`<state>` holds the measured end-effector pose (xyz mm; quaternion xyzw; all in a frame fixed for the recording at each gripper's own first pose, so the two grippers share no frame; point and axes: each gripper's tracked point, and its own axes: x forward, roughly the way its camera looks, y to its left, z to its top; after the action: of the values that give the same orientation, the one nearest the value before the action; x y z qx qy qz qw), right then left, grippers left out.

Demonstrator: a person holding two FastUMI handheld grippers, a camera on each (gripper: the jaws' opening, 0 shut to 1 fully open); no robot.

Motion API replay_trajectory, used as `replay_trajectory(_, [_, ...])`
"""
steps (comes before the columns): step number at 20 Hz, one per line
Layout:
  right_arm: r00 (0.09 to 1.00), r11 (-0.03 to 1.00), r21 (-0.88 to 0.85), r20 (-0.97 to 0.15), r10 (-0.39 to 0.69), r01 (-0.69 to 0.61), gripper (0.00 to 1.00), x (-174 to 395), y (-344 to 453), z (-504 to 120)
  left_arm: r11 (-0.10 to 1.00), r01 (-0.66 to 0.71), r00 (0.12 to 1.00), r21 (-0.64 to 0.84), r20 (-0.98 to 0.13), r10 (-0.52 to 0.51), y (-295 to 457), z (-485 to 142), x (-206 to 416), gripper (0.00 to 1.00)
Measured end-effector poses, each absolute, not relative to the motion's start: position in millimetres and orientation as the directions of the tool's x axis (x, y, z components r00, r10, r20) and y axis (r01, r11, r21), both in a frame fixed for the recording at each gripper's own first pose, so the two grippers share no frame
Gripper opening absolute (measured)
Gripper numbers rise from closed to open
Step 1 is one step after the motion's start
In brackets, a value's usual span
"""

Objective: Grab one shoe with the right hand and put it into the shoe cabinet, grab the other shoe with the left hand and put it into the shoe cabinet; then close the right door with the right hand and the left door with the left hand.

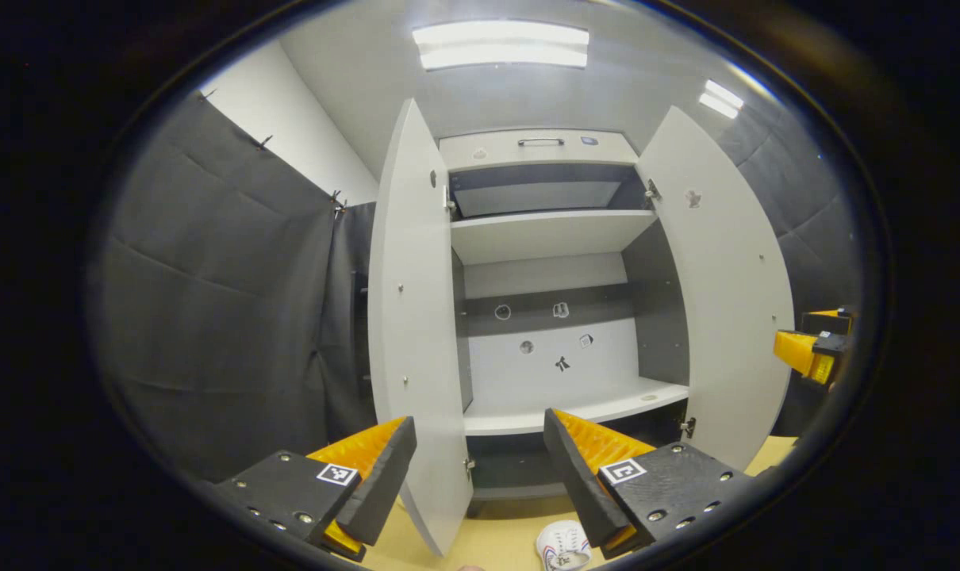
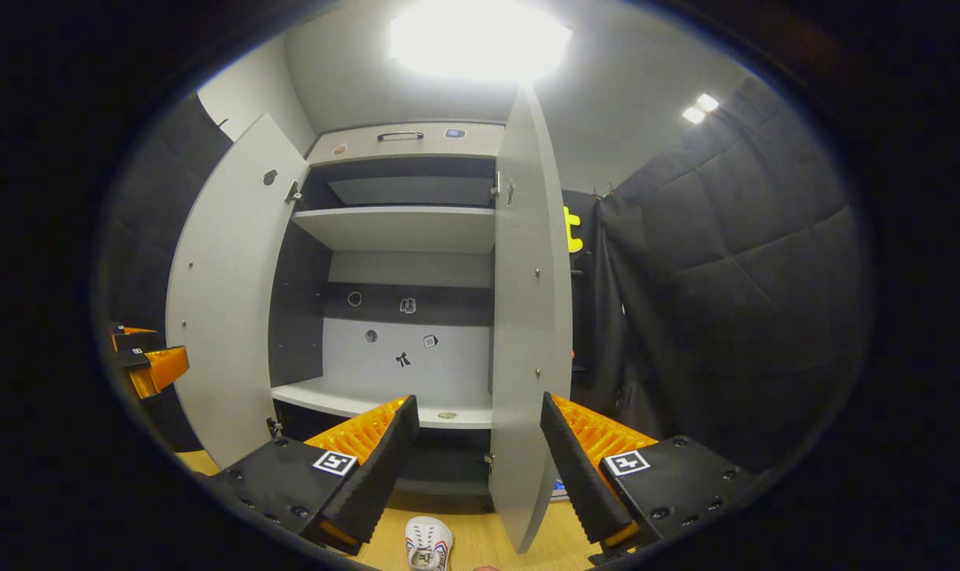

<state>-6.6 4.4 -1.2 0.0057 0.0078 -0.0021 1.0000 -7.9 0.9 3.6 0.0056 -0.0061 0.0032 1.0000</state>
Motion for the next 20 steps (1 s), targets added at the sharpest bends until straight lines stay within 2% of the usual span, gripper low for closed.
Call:
replay_trajectory(15, [1.000, 1.000, 0.000, -0.027, 0.000, 0.000, 0.97, -7.4, 29.2, -1.8, 1.000, 0.001, 1.000, -0.001, 0.020, 0.000, 26.4, 6.3, -26.3, 0.94])
replay_trajectory(20, [0.997, 1.000, -0.001, -0.073, -0.002, 0.002, 0.97, -0.6, 47.2, -16.2, 0.999, 0.039, 0.999, -0.015, 0.026, -0.039, 37.8, 3.5, -31.1, 0.94])
